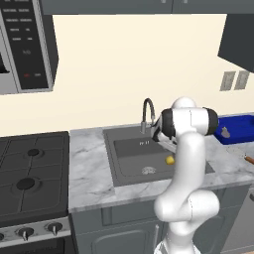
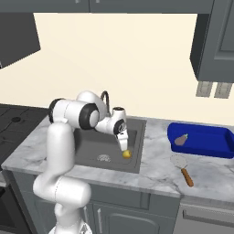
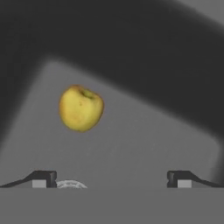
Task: Pick up all produce items and place them in the sink. Turn on the sink faucet to wash them. Then turn the sink off and put them in the tray.
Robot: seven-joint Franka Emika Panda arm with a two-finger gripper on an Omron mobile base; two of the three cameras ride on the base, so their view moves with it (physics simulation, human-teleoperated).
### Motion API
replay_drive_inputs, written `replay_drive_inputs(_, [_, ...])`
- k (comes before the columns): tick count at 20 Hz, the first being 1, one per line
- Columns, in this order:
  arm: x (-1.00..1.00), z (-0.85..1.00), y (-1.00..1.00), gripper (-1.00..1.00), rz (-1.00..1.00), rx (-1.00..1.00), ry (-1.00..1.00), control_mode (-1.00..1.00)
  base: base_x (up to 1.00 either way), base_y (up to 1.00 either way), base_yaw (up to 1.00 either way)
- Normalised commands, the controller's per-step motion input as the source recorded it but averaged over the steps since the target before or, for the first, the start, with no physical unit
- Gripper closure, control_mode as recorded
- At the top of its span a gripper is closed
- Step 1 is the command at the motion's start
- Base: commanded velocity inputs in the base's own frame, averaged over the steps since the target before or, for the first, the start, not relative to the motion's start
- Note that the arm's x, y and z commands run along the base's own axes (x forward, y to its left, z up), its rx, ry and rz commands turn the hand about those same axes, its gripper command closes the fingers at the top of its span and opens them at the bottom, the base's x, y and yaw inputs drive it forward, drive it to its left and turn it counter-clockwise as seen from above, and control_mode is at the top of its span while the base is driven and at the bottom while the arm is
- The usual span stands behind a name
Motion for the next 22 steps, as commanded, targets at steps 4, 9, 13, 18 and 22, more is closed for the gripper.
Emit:
replay_drive_inputs(4, [0.20, -0.26, -0.04, -1.00, -0.11, 0.01, 0.00, -1.00, 0.00, 0.00, 0.00])
replay_drive_inputs(9, [0.23, -0.25, -0.09, -1.00, -0.11, 0.00, 0.00, -1.00, 0.00, 0.00, 0.00])
replay_drive_inputs(13, [0.33, -0.24, -0.12, -1.00, -0.09, 0.00, 0.00, -1.00, 0.00, 0.00, 0.00])
replay_drive_inputs(18, [0.38, -0.27, -0.14, -1.00, -0.04, 0.00, 0.00, -1.00, 0.00, 0.00, 0.00])
replay_drive_inputs(22, [0.40, -0.30, -0.19, -1.00, -0.01, 0.00, 0.00, -1.00, 0.00, 0.00, 0.00])
